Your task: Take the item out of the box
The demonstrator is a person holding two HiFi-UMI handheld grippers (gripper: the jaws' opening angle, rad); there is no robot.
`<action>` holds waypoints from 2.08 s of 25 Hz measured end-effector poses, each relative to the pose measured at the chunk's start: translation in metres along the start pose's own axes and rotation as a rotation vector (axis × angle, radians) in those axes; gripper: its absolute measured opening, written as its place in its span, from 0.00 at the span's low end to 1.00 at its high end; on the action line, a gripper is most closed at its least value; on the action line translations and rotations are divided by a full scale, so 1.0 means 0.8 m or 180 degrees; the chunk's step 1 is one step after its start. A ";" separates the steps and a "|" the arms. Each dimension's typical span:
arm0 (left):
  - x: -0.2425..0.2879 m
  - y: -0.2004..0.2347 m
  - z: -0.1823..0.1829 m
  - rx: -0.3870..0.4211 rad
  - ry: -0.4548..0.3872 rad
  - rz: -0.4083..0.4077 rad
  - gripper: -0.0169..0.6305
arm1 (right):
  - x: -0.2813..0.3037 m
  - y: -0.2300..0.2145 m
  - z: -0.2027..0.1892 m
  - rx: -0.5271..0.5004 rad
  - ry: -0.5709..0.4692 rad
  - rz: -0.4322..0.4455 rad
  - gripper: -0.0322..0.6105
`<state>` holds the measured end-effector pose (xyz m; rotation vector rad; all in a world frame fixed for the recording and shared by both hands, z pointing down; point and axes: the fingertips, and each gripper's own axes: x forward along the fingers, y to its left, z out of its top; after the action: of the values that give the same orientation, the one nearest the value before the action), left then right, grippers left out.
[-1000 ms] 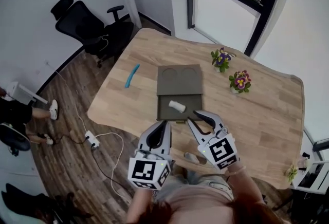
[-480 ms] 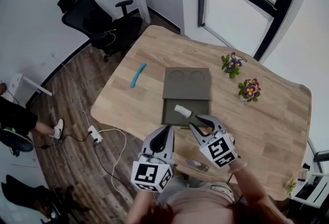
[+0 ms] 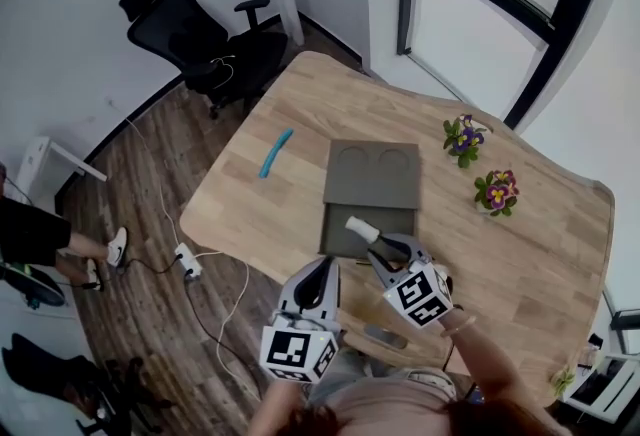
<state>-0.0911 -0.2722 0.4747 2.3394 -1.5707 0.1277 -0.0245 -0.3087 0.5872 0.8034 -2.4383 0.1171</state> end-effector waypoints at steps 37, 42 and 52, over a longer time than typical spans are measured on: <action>0.029 0.064 -0.031 -0.0179 0.0221 0.0260 0.03 | 0.134 -0.015 -0.117 -0.0044 0.1101 0.0270 0.29; 0.026 0.068 -0.029 -0.0176 0.0202 0.0275 0.03 | 0.140 -0.013 -0.121 -0.0055 0.1183 0.0273 0.29; 0.020 0.066 -0.022 -0.0124 0.0138 0.0278 0.03 | 0.132 -0.020 -0.111 0.0040 0.1132 0.0224 0.27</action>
<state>-0.1314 -0.2987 0.5068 2.2245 -1.6399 0.1651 -0.0417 -0.3544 0.7173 0.6402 -2.1304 0.2776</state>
